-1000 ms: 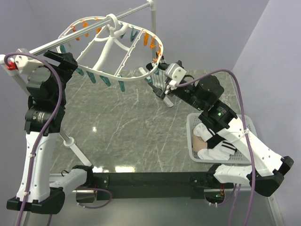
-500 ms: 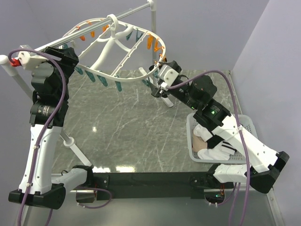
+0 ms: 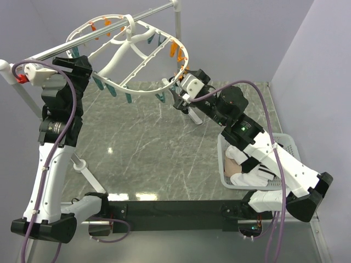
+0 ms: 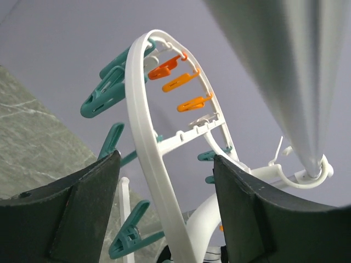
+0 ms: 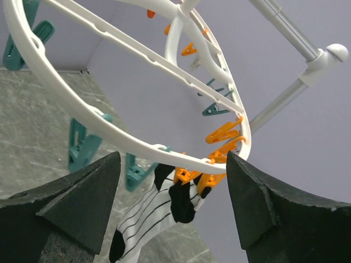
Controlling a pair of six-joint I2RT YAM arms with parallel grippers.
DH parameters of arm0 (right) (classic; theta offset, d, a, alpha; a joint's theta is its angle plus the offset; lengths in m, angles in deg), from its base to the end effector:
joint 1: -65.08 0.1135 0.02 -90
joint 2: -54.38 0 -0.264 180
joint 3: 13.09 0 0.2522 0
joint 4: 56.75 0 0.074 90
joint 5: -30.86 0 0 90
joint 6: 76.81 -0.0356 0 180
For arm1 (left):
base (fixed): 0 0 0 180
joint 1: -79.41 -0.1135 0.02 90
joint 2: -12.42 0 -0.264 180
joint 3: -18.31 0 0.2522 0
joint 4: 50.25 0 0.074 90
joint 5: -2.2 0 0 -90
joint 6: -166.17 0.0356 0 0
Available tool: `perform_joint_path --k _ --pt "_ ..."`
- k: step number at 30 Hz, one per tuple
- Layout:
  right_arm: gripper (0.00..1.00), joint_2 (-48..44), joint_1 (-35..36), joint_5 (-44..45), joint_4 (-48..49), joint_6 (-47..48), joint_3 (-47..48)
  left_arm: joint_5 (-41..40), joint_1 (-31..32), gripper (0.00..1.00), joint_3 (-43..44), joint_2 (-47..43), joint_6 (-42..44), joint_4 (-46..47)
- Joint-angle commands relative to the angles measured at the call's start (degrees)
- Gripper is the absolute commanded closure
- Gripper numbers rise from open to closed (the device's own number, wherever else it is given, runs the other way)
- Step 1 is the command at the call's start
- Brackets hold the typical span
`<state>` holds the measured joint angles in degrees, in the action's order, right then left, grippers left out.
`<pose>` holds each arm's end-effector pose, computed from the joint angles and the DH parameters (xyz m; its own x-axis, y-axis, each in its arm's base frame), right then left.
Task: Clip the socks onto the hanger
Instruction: Rotate the hanger at the clothesline.
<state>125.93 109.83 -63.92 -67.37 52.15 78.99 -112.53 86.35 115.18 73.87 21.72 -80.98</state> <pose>0.1971 0.1996 0.4712 0.5728 -0.3144 -0.7570 -0.5140 0.5816 -0.6305 0.2056 -0.0100 0.5003 0.2946 -0.7803 -0.5516 -0.1108 0.5455 -0.8308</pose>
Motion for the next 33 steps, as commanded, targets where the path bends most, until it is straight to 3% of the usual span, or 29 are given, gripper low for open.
perform_joint_path --k 1,6,15,25,33 --pt "0.17 -0.18 0.42 1.26 4.51 0.59 -0.63 0.29 -0.44 0.27 -0.49 0.07 -3.2 2.47" --pt "0.19 -0.09 0.34 2.14 5.65 0.68 -1.07 3.81 -0.61 0.3 -0.32 2.09 -4.26 4.4" --pt "0.22 -0.01 0.25 2.67 7.85 0.06 -1.86 7.15 -0.61 0.52 -1.81 1.92 -4.61 7.57" --pt "0.23 0.7 0.16 2.93 9.25 -0.29 -1.69 3.64 -0.61 0.71 -6.12 -2.65 -6.19 10.47" --pt "0.25 2.63 0.16 3.02 8.82 -2.48 0.6 -2.16 -0.61 0.72 -9.19 -8.88 -6.63 9.59"
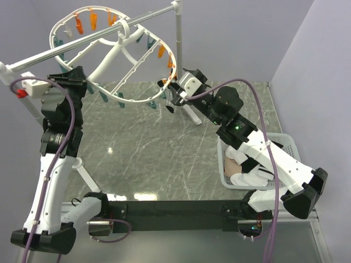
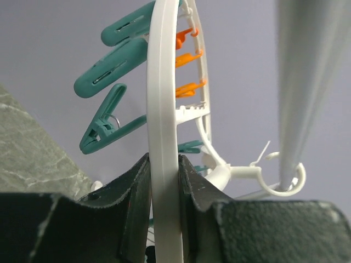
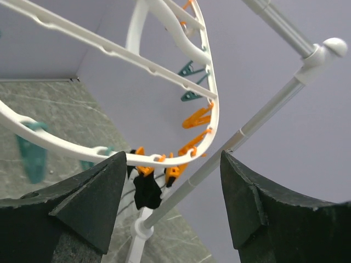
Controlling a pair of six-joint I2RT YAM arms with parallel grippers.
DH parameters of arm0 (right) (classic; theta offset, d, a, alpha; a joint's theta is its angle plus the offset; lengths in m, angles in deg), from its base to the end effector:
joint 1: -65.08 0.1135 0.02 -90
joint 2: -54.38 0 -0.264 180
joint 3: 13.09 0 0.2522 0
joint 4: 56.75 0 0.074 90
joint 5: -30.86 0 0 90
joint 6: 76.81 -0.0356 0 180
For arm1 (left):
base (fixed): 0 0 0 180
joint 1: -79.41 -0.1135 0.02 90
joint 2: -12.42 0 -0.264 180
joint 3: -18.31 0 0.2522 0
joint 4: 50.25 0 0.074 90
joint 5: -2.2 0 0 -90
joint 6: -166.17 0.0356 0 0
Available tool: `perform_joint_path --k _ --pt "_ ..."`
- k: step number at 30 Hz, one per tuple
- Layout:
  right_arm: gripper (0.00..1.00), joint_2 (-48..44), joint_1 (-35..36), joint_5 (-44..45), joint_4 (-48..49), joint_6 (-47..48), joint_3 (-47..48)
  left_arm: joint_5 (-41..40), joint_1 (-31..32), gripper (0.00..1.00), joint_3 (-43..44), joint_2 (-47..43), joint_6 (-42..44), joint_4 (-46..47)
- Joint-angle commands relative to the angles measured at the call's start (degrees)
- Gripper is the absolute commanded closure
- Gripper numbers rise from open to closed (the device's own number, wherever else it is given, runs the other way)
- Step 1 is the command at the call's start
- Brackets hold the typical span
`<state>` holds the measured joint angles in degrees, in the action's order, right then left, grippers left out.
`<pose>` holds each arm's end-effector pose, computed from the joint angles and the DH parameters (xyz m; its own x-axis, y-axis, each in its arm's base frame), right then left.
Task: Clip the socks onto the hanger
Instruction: Rotate the hanger at the clothesline.
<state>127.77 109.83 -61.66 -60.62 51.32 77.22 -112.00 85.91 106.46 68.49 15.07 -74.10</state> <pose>0.2067 0.2071 0.4646 0.5792 -0.2944 -0.7602 -0.4782 0.6325 -0.6093 0.1921 -0.0072 0.4817 0.3312 -0.8414 -0.4269 -0.0204 0.4460 -0.8948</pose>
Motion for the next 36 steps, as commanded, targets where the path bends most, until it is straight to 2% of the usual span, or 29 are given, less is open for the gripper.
perform_joint_path --k 1,5,13,22,27,36 --pt "0.25 1.06 0.16 0.94 1.98 -1.92 2.55 -3.38 -0.17 0.72 -0.65 -4.12 0.19 2.53" --pt "0.25 0.8 0.16 -1.16 1.1 -2.62 2.29 -2.43 -0.17 0.72 -1.79 -6.41 0.28 2.53" --pt "0.22 -5.08 0.16 -18.63 3.03 2.02 -5.53 3.55 -0.09 0.73 -6.97 -9.31 -2.53 4.02" --pt "0.22 -8.26 0.51 -29.9 1.01 1.07 -6.33 6.88 0.53 0.73 -8.3 -10.2 -1.3 7.0" --pt "0.23 -5.28 3.23 -28.42 -1.45 4.31 -3.78 8.91 2.28 0.73 -9.17 -10.02 -0.95 9.56" --pt "0.24 3.16 7.72 -22.27 0.91 8.01 0.87 3.29 8.17 0.73 -9.44 -9.75 0.37 9.65"
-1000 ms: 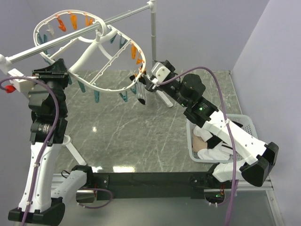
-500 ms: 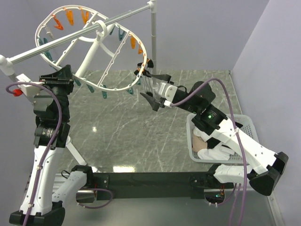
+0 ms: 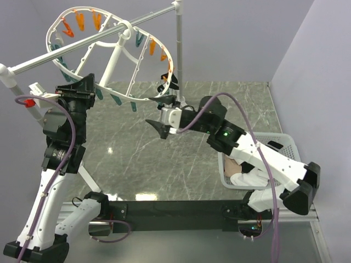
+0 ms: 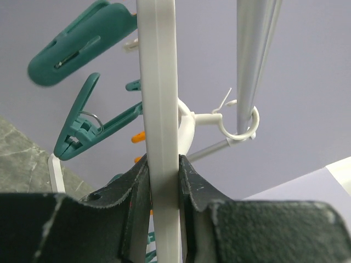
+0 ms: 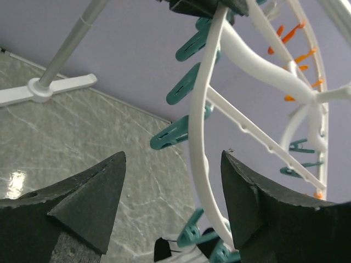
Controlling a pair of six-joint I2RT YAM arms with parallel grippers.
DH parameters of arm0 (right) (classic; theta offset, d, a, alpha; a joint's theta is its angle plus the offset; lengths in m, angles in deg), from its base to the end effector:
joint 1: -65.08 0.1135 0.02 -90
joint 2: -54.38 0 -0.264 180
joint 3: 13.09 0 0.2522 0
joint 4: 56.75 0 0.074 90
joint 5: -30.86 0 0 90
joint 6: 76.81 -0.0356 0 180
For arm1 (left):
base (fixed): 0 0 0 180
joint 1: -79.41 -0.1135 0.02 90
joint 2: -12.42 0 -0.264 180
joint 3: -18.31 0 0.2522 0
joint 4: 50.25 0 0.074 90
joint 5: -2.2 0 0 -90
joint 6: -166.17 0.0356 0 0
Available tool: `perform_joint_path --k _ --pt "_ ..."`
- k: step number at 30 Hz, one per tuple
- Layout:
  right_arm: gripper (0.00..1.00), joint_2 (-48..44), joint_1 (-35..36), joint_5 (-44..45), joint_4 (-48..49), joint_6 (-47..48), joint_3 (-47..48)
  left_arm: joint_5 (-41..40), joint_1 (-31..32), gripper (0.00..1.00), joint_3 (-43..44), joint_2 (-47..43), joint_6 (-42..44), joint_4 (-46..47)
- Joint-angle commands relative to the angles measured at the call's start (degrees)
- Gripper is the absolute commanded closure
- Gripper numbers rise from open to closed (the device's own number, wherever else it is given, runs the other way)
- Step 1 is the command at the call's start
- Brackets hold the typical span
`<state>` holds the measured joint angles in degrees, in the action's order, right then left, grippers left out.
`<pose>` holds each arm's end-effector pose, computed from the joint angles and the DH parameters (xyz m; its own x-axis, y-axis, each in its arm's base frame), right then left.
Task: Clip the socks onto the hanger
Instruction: Rotate the hanger at the clothesline.
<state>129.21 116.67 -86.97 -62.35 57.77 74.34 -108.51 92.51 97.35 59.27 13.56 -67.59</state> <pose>0.1744 0.2468 0.4362 0.7424 -0.0628 -0.6670 -0.6455 0.1997 -0.7372 0.1554 -0.0232 0.4680 0.2222 -0.9044 -0.3642 0.1660 0.4032 -0.8999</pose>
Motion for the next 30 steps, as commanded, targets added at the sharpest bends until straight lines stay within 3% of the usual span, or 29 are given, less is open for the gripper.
perform_joint_path --k 1,12,18,22,26,30 --pt "0.25 2.6 0.88 4.27 3.52 1.04 3.94 -0.64 1.92 0.73 -0.5 -0.71 2.22 3.13" --pt "0.37 6.9 0.97 11.39 10.98 1.48 5.17 -3.64 6.32 0.72 -1.2 -1.5 3.98 5.68" --pt "0.6 9.89 0.97 14.3 12.67 2.62 6.92 -3.02 6.5 0.7 -0.85 -2.11 5.3 5.07" --pt "0.7 11.3 0.88 14.3 12.23 3.94 8.07 -1.79 6.58 0.68 -1.82 -2.9 6.44 5.86" --pt "0.79 11.57 -0.17 15.44 12.67 4.82 8.07 -1.0 6.58 0.59 -0.77 -2.73 8.46 3.84" --pt "0.8 12.01 -2.19 14.66 14.95 4.2 7.81 -3.54 6.58 0.41 0.46 -3.52 11.09 -0.11"
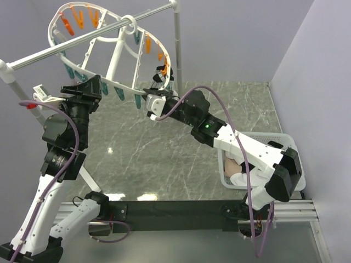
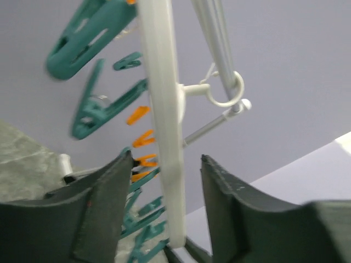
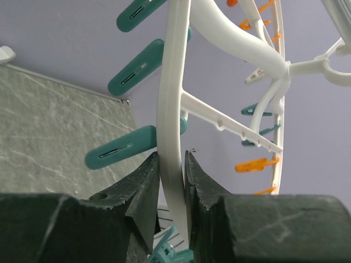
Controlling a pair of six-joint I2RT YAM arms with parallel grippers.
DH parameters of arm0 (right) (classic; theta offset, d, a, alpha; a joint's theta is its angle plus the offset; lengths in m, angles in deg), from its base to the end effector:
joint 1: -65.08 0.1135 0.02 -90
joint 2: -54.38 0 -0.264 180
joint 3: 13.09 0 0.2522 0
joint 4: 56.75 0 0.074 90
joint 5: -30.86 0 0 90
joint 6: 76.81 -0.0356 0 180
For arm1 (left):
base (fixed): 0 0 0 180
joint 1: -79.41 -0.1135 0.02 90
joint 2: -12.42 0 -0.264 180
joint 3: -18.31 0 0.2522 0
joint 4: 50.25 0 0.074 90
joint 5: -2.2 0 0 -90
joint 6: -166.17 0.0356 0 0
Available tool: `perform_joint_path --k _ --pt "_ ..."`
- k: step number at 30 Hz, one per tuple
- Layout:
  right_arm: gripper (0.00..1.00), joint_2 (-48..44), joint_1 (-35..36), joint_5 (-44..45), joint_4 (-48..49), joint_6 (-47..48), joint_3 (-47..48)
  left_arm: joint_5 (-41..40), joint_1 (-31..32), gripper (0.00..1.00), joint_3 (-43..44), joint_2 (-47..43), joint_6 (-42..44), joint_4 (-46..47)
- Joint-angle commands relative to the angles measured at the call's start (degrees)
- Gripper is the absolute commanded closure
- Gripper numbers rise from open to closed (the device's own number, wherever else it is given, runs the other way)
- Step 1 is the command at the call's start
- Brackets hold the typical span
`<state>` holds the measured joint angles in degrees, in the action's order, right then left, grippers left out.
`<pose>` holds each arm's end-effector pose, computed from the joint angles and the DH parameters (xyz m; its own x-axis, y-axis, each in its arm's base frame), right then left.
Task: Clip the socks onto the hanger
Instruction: Rotate the hanger at the clothesline.
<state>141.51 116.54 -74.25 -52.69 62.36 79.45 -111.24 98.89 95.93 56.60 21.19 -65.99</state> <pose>0.2200 0.2911 0.4188 0.7596 -0.2188 -0.6125 -0.5209 0.3592 -0.7744 0.1393 -0.0342 0.4689 0.2065 -0.8700 -0.4477 0.2053 0.4859 -0.8496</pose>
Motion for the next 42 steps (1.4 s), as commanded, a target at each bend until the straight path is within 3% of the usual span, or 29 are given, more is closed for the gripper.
perform_joint_path --k 1,3,11,20,26,33,42 --pt "0.8 -0.3 -2.94 0.71 5.29 -0.47 2.95 -1.51 0.2 0.38 2.67 -1.11 4.09 -3.54" --pt "0.79 0.14 -3.82 -0.7 5.12 -0.65 3.3 -2.83 0.2 0.31 3.73 -1.29 6.19 -5.48" --pt "0.78 -0.29 -7.86 -12.73 0.91 0.22 4.1 -10.13 0.2 0.22 8.3 -1.65 16.47 -7.6" --pt "0.79 -2.22 -9.28 -28.12 -11.66 4.44 7.26 -13.47 0.11 0.19 14.8 3.89 21.76 -6.46" --pt "0.8 -4.07 -7.35 -28.4 -19.21 11.29 7.44 -15.05 0.03 0.19 17.44 5.91 21.85 -7.16" --pt "0.8 -5.66 -7.69 -27.69 -22.92 15.86 7.44 -23.49 -0.24 0.21 15.87 4.42 21.41 -7.6" --pt "0.8 -6.62 -9.98 -31.29 -22.05 14.2 8.23 -27.89 -0.94 0.25 14.55 5.21 20.7 -9.72"
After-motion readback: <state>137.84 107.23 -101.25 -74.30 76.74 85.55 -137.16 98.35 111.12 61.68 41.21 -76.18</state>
